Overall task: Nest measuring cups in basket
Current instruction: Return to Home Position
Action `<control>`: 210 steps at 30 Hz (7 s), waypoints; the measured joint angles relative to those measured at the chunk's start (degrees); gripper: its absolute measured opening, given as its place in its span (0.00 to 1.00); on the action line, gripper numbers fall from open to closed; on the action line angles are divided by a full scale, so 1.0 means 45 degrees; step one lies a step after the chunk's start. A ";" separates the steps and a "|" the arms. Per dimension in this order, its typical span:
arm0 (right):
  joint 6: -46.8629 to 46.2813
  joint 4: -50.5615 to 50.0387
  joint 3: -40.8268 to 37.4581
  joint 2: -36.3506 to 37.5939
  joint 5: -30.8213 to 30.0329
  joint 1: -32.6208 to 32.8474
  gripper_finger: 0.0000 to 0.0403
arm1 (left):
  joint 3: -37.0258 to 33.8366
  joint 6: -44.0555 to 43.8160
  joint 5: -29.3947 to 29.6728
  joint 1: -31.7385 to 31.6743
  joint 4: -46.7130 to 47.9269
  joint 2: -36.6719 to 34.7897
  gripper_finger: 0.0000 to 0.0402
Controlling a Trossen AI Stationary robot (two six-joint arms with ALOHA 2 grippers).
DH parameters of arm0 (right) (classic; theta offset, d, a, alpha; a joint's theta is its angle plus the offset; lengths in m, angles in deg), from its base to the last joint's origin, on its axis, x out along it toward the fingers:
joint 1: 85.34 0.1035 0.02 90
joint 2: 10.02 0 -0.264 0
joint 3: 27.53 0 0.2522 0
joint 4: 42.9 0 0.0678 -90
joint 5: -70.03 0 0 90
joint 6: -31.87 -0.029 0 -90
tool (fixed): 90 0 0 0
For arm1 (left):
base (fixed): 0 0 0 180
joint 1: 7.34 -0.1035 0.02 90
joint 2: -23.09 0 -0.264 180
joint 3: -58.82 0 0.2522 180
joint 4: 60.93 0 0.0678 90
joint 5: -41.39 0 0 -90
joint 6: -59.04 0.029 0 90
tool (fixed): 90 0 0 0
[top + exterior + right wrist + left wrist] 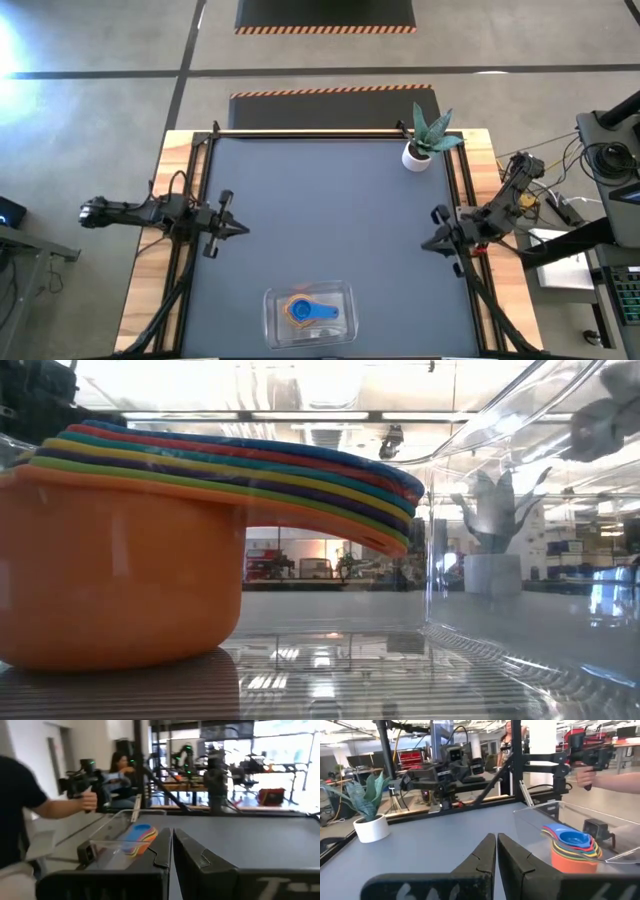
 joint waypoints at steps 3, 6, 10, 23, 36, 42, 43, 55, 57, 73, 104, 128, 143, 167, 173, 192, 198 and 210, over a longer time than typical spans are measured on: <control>0.0613 0.0012 -0.0002 0.0000 0.0525 0.0000 0.02 | 0.0000 -0.0024 0.0017 -0.0033 0.0020 -0.0018 0.00; 0.1011 -0.0055 -0.0002 0.0000 0.0882 0.0000 0.02 | 0.0000 -0.0101 0.0017 -0.0028 0.0015 -0.0043 0.00; 0.0918 -0.0488 -0.0007 0.0000 0.1248 0.0000 0.02 | 0.0000 -0.0256 0.0017 -0.0028 -0.0011 -0.0043 0.00; 0.0675 -0.1133 -0.0015 -0.0010 0.1380 0.0000 0.02 | -0.0005 -0.1681 -0.0571 -0.0028 -0.0160 -0.0043 0.00; 0.0475 -0.1167 -0.0017 -0.0039 0.1153 0.0000 0.02 | -0.0005 -0.2021 -0.0556 -0.0028 -0.0169 0.0069 0.00; 0.0526 -0.1158 -0.0001 -0.0039 0.1143 0.0000 0.02 | -0.0005 -0.2021 -0.0552 -0.0028 -0.0174 0.0074 0.00; 0.0510 -0.1162 0.0009 -0.0039 0.1138 0.0000 0.02 | -0.0005 -0.2021 -0.0552 -0.0028 -0.0174 0.0074 0.00; 0.0523 -0.1294 0.0144 -0.0039 0.1114 0.0000 0.02 | -0.0006 -0.2021 -0.0542 -0.0028 -0.0184 0.0074 0.00; 0.0499 -0.1289 0.0144 -0.0039 0.1114 0.0000 0.02 | -0.0010 -0.2021 -0.0542 -0.0028 -0.0184 0.0074 0.00; 0.0509 -0.1240 0.0182 -0.0039 0.1124 0.0000 0.02 | -0.0010 -0.2021 -0.0532 -0.0028 -0.0189 0.0074 0.00; 0.0496 -0.1226 0.0207 -0.0039 0.1128 0.0001 0.02 | -0.0010 -0.2021 -0.0532 -0.0028 -0.0189 0.0074 0.00; 0.0520 -0.1240 0.0207 -0.0039 0.1128 0.0001 0.02 | -0.0010 -0.2021 -0.0532 -0.0027 -0.0189 0.0074 0.00; 0.0494 -0.1240 0.0207 -0.0039 0.1128 0.0002 0.02 | -0.0010 -0.2021 -0.0532 -0.0024 -0.0189 0.0069 0.00; 0.0515 -0.1242 0.0207 -0.0039 0.1128 0.0005 0.02 | -0.0010 -0.2021 -0.0532 -0.0028 -0.0189 0.0074 0.00; 0.0494 -0.1244 0.0207 -0.0039 0.1128 0.0001 0.02 | -0.0010 -0.2021 -0.0532 -0.0024 -0.0189 0.0073 0.00; 0.0520 -0.1245 0.0207 -0.0039 0.1128 0.0003 0.02 | -0.0010 -0.2021 -0.0532 -0.0024 -0.0189 0.0072 0.00; 0.0496 -0.1245 0.0207 -0.0039 0.1128 0.0002 0.02 | -0.0010 -0.2021 -0.0532 -0.0024 -0.0189 0.0071 0.00; 0.0518 -0.1245 0.0207 -0.0039 0.1128 0.0001 0.02 | -0.0010 -0.2021 -0.0532 -0.0028 -0.0189 0.0073 0.00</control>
